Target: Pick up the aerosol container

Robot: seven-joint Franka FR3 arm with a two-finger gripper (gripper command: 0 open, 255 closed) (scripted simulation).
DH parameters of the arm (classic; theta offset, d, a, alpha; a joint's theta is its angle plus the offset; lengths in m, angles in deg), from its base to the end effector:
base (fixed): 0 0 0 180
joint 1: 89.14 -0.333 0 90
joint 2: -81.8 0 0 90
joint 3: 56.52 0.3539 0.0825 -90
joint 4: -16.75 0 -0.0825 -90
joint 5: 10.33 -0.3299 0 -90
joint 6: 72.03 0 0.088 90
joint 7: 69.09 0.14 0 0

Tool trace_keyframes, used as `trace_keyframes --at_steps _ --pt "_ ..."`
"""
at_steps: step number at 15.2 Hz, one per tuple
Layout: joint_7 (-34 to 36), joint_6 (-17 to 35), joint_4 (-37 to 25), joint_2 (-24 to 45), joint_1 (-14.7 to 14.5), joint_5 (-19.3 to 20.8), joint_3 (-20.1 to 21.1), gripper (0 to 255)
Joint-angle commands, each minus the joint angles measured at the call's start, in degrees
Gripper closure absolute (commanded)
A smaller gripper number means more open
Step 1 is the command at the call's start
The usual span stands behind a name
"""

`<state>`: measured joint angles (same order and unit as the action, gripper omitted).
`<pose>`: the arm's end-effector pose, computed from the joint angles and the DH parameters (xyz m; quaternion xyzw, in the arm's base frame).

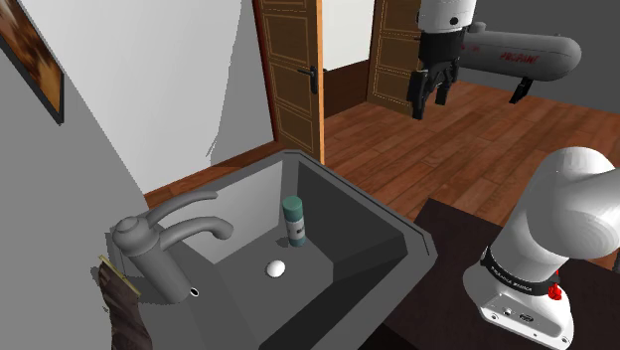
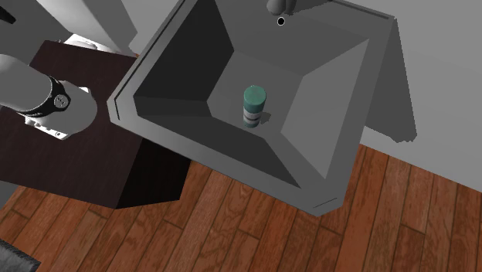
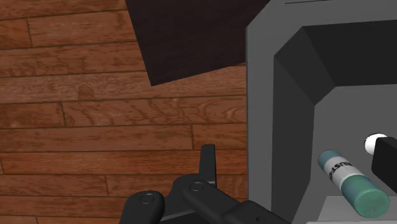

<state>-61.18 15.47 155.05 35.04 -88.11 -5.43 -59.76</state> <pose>0.2072 -0.0336 0.5630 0.9944 -0.0968 -0.0347 0.0236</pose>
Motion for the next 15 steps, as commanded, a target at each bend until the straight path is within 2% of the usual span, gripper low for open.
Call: trace_keyframes --at_steps 1,8,15 --pt "0.00 0.00 0.00 0.00 0.00 0.00 0.00 0" --pt "3.98 13.14 2.78 9.98 -1.86 -2.76 2.64 0" --pt "7.43 25.44 1.56 22.98 -3.53 -4.66 5.16 0"
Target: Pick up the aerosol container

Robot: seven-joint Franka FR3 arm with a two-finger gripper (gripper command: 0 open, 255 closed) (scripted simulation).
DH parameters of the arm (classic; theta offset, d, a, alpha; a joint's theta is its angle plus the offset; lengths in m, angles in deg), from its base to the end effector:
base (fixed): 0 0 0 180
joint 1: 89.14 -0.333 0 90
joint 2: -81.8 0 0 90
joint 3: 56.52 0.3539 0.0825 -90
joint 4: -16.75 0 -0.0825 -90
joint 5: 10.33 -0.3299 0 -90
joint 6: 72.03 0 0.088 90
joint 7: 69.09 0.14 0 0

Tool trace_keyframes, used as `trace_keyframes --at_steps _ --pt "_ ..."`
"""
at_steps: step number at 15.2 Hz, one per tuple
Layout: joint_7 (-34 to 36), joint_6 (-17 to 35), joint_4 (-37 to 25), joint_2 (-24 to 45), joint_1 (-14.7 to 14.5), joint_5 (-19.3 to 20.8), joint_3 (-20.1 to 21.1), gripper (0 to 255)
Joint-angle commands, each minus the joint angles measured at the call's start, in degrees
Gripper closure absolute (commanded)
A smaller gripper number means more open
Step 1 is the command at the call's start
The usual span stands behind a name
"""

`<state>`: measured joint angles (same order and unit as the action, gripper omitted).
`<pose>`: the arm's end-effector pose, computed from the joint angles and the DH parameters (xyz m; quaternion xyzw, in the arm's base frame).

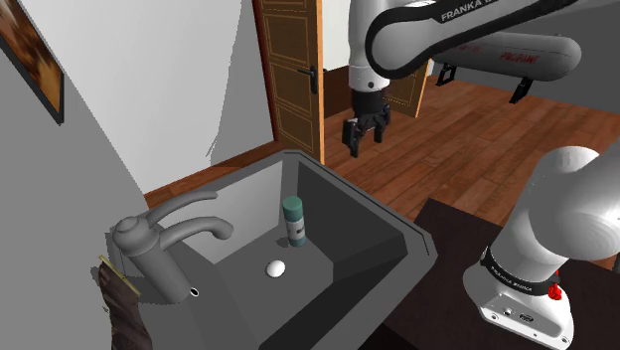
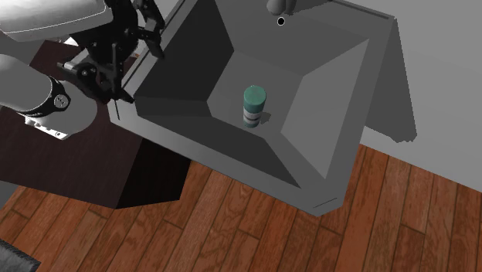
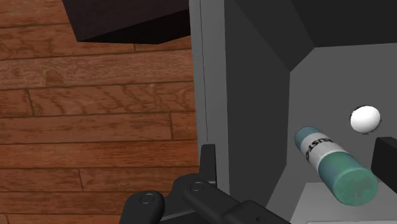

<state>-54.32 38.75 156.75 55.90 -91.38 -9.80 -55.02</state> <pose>0.3335 0.0217 0.4831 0.9949 -0.0958 -0.0271 0.0145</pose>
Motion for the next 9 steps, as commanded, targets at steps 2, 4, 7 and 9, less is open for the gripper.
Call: trace_keyframes --at_steps 2,4,7,9 --pt "1.51 5.32 -1.22 6.21 -0.66 -0.62 1.11 0" --pt "2.45 8.28 -2.62 10.40 -1.03 -0.83 1.77 0" --pt "3.88 12.27 -5.30 16.81 -1.54 -0.92 2.70 0" --pt "4.85 14.61 -7.46 21.14 -1.89 -0.81 3.25 0"
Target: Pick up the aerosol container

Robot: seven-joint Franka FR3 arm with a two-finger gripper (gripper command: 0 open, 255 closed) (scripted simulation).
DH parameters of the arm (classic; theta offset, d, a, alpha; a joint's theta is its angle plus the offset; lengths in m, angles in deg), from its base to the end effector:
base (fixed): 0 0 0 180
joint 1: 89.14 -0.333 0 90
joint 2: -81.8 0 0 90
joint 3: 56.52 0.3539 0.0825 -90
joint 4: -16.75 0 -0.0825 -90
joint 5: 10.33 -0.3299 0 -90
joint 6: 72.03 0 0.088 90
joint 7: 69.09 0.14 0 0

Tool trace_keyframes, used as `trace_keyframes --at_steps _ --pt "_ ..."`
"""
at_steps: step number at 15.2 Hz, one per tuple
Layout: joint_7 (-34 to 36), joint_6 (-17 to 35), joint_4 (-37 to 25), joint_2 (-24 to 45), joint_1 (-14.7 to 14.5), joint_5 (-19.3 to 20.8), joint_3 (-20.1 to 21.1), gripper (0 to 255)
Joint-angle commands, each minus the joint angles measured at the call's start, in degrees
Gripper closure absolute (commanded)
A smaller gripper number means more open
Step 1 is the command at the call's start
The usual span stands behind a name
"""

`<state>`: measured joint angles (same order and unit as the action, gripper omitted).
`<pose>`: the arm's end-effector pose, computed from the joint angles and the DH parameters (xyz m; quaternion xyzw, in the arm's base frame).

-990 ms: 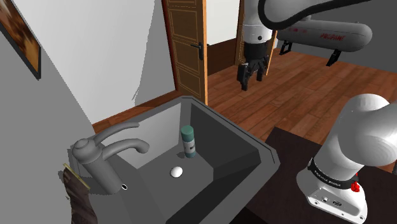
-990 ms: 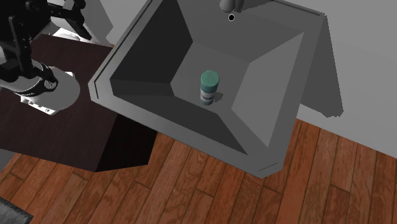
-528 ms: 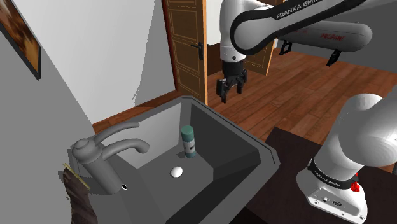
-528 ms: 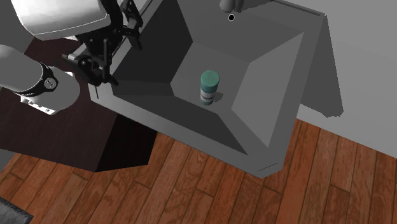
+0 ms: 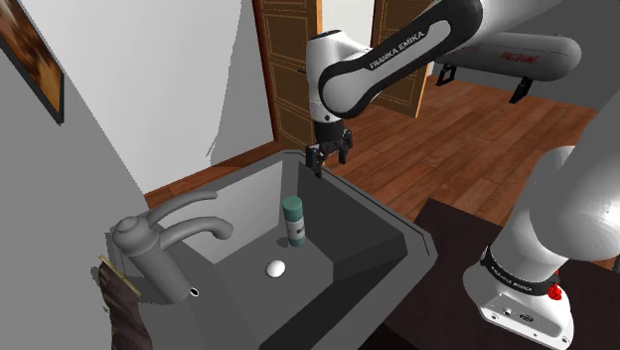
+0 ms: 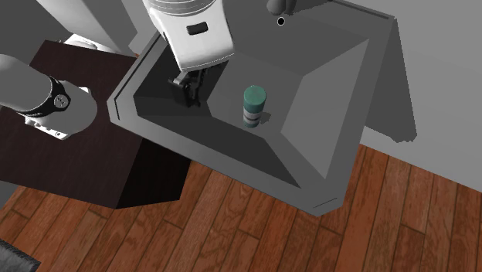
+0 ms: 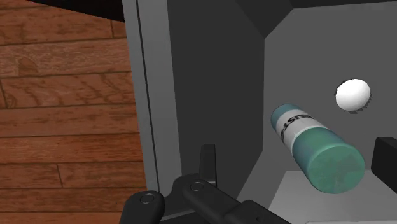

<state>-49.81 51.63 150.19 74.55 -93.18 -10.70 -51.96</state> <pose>0.4289 0.0659 0.4223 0.9952 -0.0953 -0.0210 0.0077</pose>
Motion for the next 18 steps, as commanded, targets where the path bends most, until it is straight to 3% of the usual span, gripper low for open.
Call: trace_keyframes --at_steps 1,12,18 --pt "0.85 2.79 -2.10 4.66 -0.27 0.19 0.44 0" --pt "6.04 9.83 -20.00 28.68 -3.11 2.53 1.66 0" --pt "6.41 12.95 -20.44 32.22 -3.42 2.99 1.43 0"
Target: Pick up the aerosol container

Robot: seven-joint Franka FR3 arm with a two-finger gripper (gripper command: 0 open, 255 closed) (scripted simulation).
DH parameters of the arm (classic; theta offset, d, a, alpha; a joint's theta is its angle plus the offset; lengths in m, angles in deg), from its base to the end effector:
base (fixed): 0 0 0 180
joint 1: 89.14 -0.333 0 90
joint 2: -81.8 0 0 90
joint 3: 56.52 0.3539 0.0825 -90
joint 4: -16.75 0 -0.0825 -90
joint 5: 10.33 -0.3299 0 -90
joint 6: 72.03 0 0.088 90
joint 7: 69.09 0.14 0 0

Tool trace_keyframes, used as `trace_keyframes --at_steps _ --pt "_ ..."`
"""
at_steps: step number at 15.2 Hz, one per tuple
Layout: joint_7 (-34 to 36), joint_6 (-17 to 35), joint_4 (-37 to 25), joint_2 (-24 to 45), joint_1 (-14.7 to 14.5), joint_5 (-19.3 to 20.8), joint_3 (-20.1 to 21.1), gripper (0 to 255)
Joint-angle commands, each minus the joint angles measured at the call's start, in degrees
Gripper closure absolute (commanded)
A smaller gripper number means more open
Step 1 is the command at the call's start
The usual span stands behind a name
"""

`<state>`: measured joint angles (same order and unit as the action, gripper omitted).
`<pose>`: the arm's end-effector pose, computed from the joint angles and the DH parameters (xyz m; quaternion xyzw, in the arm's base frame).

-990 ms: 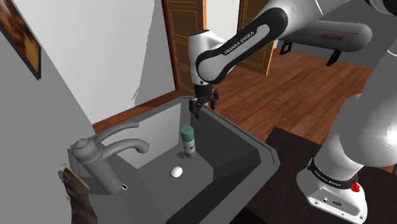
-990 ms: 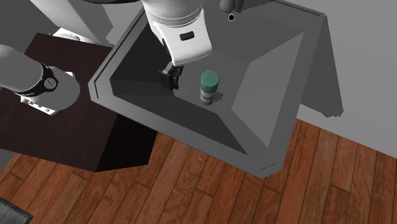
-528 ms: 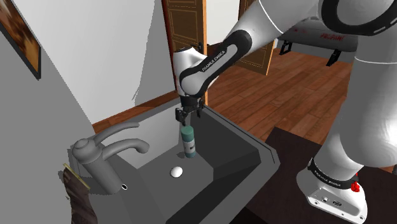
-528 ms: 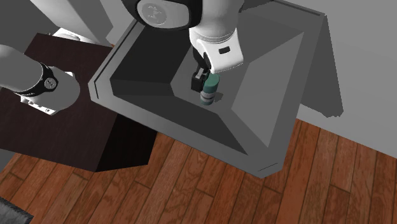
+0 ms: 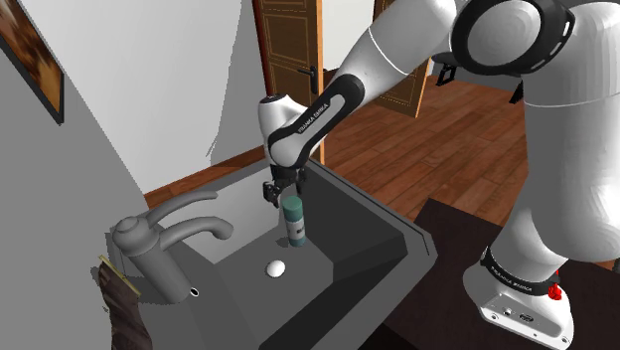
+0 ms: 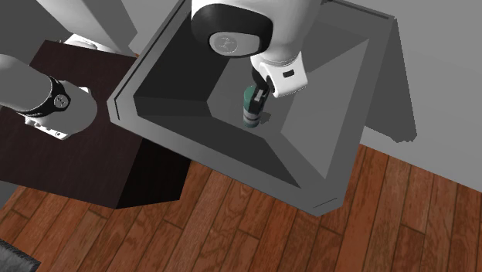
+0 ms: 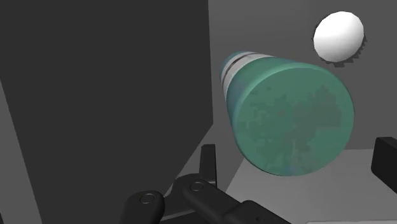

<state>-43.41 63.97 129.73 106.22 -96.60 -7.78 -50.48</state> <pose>0.5750 0.1326 0.2933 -0.9955 0.0944 0.0123 0.0025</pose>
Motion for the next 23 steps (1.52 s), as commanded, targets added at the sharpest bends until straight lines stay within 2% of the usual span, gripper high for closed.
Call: trace_keyframes --at_steps 1,4,5,14,23 --pt "0.05 1.20 0.07 1.10 -0.04 0.15 -0.10 0" --pt "0.12 2.12 0.12 1.98 -0.10 0.28 -0.18 0" --pt "0.15 2.17 -0.07 2.21 -0.12 0.30 -0.19 255" --pt "0.12 2.12 0.12 1.98 -0.10 0.28 -0.18 255" --pt "-0.26 -3.30 -0.57 -2.77 0.19 -0.40 0.21 255"
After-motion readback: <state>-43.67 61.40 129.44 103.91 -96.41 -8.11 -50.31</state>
